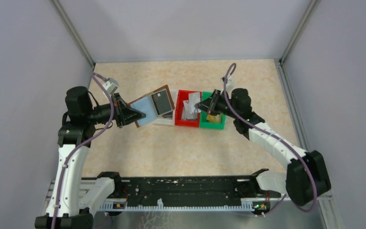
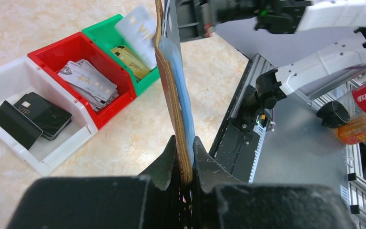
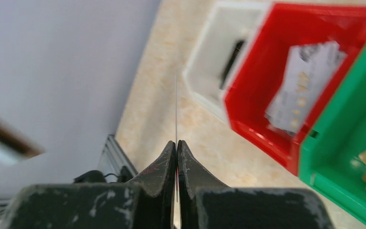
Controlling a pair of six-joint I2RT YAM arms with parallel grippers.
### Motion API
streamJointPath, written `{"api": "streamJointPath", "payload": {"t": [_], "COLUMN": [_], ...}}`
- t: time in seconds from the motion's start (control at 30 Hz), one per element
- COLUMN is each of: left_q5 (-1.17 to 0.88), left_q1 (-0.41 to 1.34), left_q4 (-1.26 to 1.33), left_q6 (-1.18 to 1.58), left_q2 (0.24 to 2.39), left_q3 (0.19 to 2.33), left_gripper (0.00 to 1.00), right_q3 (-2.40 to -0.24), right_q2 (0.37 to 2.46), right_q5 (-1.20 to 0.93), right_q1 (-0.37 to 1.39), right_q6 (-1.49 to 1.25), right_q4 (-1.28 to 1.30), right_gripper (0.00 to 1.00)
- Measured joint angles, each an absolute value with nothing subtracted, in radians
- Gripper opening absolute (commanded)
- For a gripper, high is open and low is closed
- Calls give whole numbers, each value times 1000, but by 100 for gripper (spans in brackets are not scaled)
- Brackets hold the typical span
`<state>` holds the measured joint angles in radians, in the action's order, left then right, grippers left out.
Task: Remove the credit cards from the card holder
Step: Remove the credit card from the card holder, then place the credit card in the storage box.
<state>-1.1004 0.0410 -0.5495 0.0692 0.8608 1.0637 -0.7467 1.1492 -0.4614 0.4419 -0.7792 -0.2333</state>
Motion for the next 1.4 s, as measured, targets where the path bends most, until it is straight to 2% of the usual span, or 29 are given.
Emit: {"api": "streamJointPath", "payload": {"t": [0.3,0.6,0.97,1.27,1.4], "left_q5": [-1165,-1193,-1208,-1217,-1221], "left_q1": [41,41,41,41,41], "left_q4": [-518,-479,-485,-505,-511], "left_q6": [93,122,113,109,102], "left_q2": [849,849,849,849,849], "left_q3": [1064,1064,1092,1098,1102], "left_gripper": [0,0,0,0,0], "right_q3": [-834,-1016,-1131,-1142,-1139], "right_q2": [1526,1739,1795,1795,1795], "right_q5": [-368,-260,-83,-19,12], "right_q1": [458,532,557,575,575], "right_q6": [-726,-693,-628,-602,-601], "right_q4": [-179,-179,-67,-31,-29], "right_gripper": [0,0,0,2,15]}}
